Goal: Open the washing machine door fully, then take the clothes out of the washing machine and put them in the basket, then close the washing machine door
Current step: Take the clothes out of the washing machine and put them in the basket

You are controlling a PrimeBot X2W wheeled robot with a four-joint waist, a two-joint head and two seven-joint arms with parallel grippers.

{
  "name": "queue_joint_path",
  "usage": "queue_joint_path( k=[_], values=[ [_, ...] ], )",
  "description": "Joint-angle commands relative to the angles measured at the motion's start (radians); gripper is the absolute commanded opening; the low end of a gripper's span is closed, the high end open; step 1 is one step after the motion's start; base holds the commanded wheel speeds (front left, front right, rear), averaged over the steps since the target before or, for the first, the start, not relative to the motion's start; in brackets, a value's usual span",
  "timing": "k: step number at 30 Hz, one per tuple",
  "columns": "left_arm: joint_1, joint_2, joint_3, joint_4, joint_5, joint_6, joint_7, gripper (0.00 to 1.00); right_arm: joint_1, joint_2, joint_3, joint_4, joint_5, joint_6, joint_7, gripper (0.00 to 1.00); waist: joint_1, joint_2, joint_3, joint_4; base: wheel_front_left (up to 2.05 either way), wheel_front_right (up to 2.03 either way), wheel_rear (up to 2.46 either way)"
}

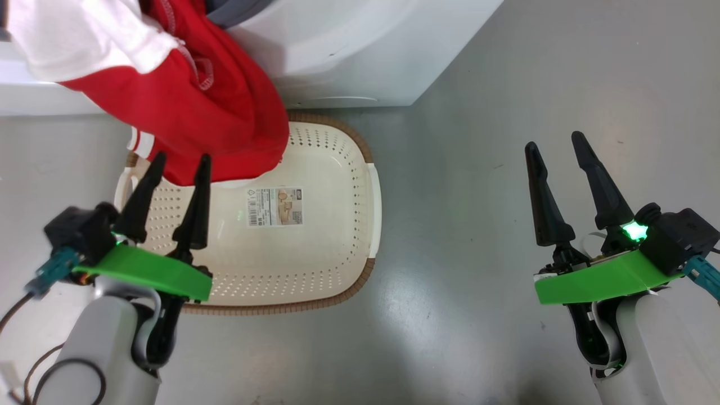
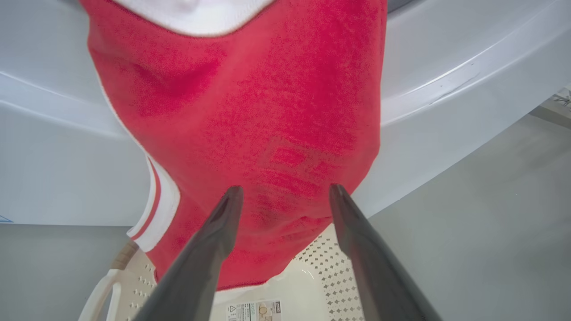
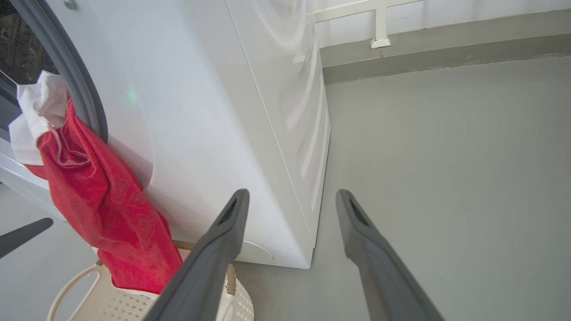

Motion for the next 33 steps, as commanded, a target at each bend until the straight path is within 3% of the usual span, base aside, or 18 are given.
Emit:
queue_joint_path(
  k=[1, 18, 33],
  values=[
    [0.031, 0.028, 0.036, -0.025, 0.010, 0.001, -0.005, 1.00, 0.015, 0.001, 0.018, -0.018, -0.010, 0.005, -0.006, 1.00, 0.0000, -0.0001, -0.004, 0.003, 0.00, 0.00, 0.00],
    [0.272, 0.004, 0.213, -0.387, 0.114, 0.001, -0.005, 1.00, 0.045, 0.001, 0.000, -0.019, -0.028, 0.005, -0.006, 1.00, 0.0000, -0.0001, -0.050, 0.018, 0.00, 0.00, 0.00],
    [0.256, 0.009, 0.202, -0.422, 0.108, 0.001, -0.005, 1.00, 0.054, 0.001, -0.001, -0.020, -0.032, 0.005, -0.006, 1.00, 0.0000, -0.0001, -0.059, 0.024, 0.00, 0.00, 0.00]
  ],
)
